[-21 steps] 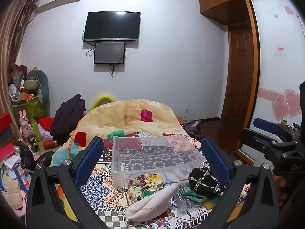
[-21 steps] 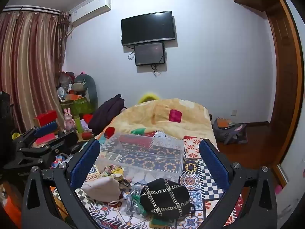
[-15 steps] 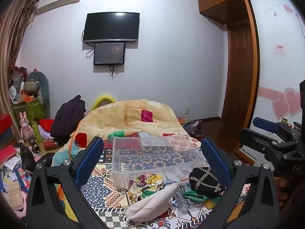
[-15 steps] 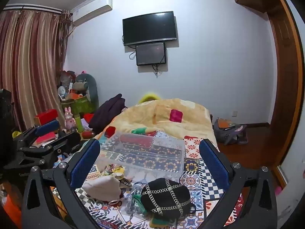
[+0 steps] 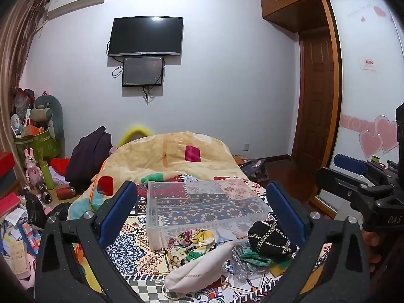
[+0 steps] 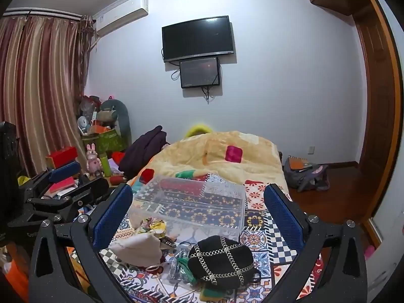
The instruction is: Organize soft objects
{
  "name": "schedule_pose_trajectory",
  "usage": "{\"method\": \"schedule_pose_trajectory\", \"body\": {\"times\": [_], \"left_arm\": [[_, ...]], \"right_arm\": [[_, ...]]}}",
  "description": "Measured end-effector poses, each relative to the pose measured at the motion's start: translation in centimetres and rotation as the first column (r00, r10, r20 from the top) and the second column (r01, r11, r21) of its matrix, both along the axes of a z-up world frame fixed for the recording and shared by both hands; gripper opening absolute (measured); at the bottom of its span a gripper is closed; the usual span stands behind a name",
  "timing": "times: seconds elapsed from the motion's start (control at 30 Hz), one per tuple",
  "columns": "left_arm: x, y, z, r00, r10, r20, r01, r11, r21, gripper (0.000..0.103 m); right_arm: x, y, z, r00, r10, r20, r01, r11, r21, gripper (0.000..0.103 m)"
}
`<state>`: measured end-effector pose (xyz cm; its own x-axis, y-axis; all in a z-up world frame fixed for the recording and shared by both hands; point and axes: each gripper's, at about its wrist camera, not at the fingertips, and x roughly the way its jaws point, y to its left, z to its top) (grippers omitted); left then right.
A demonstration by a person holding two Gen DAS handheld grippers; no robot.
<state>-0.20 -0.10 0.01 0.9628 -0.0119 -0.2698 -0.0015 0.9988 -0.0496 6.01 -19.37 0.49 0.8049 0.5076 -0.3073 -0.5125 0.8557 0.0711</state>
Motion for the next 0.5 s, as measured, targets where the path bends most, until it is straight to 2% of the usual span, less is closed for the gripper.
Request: {"method": "schedule_pose_trajectory", "body": {"times": [0.5], "left_arm": [[-0.13, -0.13, 0.10, 1.000, -0.001, 0.002, 0.001, 1.000, -0.002, 0.103]], "right_arm": [[-0.07, -0.07, -0.08, 1.000, 0.003, 0.001, -0.003, 1.000, 0.005, 0.103]]}}
